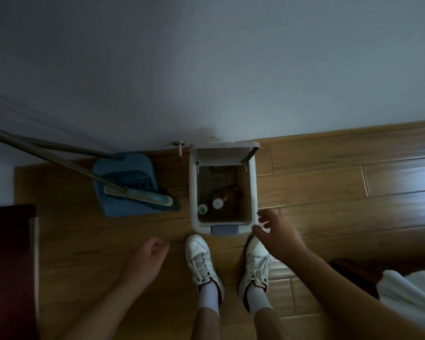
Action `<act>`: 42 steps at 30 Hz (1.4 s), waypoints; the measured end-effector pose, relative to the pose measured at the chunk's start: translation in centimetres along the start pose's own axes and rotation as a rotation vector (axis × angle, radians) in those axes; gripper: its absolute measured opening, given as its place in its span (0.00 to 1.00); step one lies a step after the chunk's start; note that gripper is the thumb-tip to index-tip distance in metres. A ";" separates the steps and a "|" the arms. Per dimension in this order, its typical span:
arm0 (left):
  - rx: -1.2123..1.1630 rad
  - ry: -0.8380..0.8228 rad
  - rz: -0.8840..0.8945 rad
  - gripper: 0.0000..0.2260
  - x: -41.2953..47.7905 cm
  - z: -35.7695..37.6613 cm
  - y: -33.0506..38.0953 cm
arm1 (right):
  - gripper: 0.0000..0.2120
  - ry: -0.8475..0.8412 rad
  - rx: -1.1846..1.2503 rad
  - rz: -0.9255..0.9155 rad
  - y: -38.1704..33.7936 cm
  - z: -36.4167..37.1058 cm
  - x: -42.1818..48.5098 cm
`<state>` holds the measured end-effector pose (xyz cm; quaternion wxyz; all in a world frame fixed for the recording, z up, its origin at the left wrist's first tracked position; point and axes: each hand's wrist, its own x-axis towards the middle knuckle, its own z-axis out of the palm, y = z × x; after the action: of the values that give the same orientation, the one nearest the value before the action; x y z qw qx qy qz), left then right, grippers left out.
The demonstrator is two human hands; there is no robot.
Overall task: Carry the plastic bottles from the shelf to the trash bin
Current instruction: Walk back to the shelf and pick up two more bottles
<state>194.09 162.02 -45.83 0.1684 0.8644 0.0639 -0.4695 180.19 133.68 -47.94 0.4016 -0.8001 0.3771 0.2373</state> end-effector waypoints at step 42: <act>0.479 -0.168 0.600 0.10 -30.7 5.4 45.3 | 0.06 0.467 1.035 0.684 19.1 -28.2 -39.9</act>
<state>185.12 119.28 -12.52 0.0962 0.8179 -0.3172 -0.4703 143.13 119.46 -13.64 0.5439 -0.3695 0.7523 -0.0402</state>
